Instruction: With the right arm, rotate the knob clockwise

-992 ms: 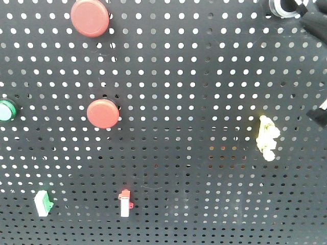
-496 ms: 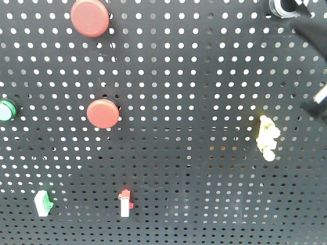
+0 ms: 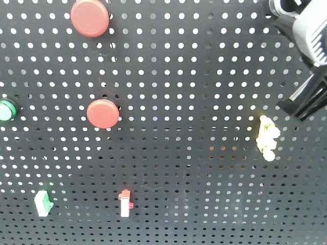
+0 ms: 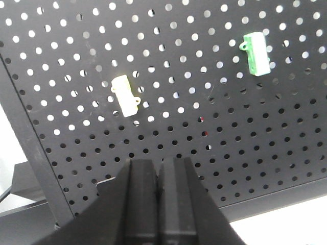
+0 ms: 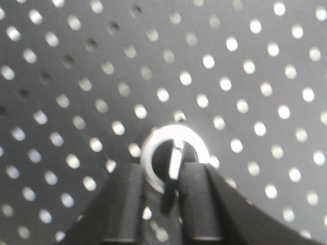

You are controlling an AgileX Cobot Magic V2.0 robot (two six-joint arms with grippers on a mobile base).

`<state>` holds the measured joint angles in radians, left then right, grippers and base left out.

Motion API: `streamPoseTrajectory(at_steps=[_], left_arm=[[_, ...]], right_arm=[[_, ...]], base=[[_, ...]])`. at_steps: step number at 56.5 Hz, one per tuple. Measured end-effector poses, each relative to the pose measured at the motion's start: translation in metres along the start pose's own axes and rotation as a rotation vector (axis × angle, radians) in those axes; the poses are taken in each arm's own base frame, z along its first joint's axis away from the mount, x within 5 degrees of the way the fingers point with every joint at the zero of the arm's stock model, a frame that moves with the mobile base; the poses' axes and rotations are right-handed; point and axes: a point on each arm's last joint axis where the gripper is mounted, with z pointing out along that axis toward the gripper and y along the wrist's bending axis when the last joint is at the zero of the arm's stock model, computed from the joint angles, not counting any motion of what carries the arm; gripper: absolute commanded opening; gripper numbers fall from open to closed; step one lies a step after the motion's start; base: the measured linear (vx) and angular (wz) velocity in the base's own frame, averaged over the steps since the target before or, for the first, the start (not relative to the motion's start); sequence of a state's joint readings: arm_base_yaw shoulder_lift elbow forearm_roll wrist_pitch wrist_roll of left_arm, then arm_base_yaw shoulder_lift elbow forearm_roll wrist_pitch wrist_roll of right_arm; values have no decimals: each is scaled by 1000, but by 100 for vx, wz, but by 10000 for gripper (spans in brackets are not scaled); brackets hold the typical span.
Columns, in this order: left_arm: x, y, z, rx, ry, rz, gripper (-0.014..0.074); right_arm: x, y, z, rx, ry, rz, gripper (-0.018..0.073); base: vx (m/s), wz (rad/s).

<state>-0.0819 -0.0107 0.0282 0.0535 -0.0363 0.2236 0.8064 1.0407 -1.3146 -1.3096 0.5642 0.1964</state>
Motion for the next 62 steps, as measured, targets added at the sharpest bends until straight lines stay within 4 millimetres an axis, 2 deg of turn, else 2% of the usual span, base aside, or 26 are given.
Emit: streamPoseTrajectory(at_steps=[9,27,62], left_arm=[[0,0,0,0,0,0,-6],[0,0,0,0,0,0,-6],[0,0,0,0,0,0,-6]], right_arm=[[3,-1,0,9,39,28,-15],[2,1,1,2,31,262,-8],[-4,6,1,-65,-10,1227,-8]], base=[[0,0],[0,0],[0,0]])
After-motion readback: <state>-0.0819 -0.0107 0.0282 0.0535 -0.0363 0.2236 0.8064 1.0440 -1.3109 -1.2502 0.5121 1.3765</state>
